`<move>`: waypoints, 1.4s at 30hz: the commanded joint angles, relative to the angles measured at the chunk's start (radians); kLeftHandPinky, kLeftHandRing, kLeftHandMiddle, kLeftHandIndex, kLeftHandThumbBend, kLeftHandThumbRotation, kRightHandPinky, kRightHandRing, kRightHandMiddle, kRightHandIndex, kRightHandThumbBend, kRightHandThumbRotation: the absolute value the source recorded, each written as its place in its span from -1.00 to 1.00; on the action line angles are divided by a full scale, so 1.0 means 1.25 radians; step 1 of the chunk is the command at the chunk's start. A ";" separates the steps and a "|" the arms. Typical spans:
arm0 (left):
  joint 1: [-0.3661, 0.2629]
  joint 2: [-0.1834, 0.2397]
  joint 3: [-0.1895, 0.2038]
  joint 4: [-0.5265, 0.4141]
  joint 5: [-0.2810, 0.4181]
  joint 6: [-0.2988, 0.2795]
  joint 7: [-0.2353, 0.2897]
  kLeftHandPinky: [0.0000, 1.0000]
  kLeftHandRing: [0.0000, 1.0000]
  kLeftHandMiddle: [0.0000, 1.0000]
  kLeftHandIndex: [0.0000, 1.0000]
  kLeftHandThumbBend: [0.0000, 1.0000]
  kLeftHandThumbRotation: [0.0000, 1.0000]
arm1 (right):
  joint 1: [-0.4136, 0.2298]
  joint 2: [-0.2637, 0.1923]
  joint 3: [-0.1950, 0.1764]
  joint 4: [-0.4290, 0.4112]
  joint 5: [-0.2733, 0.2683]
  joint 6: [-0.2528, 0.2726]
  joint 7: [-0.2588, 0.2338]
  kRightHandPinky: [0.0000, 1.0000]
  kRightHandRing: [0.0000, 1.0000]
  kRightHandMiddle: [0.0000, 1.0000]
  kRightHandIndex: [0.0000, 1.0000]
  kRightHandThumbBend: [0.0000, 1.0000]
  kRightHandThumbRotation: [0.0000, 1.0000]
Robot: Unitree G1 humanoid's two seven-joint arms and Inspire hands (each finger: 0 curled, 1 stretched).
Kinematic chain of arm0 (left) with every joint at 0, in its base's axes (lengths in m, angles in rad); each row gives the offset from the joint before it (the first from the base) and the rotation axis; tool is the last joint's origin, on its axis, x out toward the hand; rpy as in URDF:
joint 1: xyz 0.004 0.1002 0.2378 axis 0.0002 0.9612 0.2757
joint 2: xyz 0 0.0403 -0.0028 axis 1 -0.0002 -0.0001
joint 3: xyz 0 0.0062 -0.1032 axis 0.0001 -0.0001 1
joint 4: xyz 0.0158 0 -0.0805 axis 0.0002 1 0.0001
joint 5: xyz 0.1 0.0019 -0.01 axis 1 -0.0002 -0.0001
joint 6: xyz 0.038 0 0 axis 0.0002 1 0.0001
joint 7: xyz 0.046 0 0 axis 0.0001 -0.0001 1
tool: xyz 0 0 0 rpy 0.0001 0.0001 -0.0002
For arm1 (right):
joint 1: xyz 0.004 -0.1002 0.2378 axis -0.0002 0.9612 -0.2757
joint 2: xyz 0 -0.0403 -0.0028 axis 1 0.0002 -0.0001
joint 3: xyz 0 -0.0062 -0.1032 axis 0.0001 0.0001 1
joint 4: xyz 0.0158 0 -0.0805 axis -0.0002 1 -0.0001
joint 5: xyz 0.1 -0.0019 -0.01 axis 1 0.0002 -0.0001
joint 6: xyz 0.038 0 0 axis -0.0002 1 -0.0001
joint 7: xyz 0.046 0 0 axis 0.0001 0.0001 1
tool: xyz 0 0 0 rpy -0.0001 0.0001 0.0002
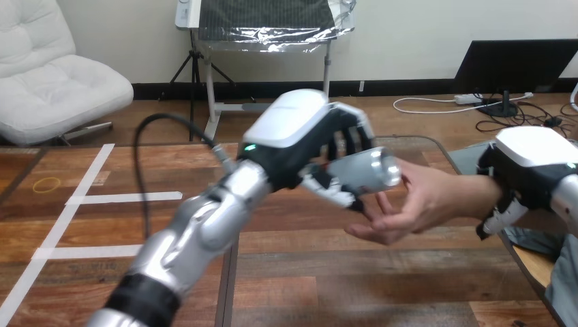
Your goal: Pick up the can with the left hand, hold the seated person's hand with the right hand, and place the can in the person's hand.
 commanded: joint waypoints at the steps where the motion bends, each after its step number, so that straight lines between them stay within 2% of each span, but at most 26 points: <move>1: -0.103 -0.038 -0.010 0.014 -0.011 0.007 0.007 -0.38 -0.27 -0.12 -0.07 0.35 -1.00 | -0.065 -0.013 -0.034 -0.067 -0.009 0.014 0.004 -0.52 -0.37 -0.20 -0.20 0.59 -1.00; 5: -0.122 -0.064 -0.028 0.028 -0.003 0.005 0.011 -0.37 -0.27 -0.12 -0.07 0.32 -1.00 | -0.077 -0.009 -0.031 -0.083 -0.020 0.024 0.013 -0.52 -0.36 -0.18 -0.21 0.60 -1.00; 17: -0.137 -0.107 -0.059 0.050 -0.006 -0.012 0.011 -0.37 -0.27 -0.12 -0.08 0.22 -1.00 | -0.097 0.003 -0.028 -0.106 -0.037 0.045 0.039 -0.50 -0.35 -0.18 -0.18 0.56 -1.00; 25: -0.131 -0.119 -0.074 0.049 -0.001 -0.017 0.008 -0.40 -0.30 -0.14 -0.10 0.20 -1.00 | -0.100 0.005 -0.033 -0.125 -0.038 0.054 0.057 -0.47 -0.32 -0.16 -0.17 0.57 -1.00; 32: -0.119 -0.126 -0.086 0.040 0.004 -0.014 0.005 -0.40 -0.29 -0.15 -0.11 0.23 -1.00 | -0.095 0.002 -0.038 -0.127 -0.037 0.052 0.056 -0.48 -0.32 -0.16 -0.20 0.56 -1.00; 42: -0.108 -0.120 -0.094 0.044 0.002 -0.021 0.000 -0.42 -0.30 -0.16 -0.12 0.26 -1.00 | -0.091 0.001 -0.036 -0.125 -0.046 0.058 0.060 -0.51 -0.35 -0.18 -0.22 0.56 -1.00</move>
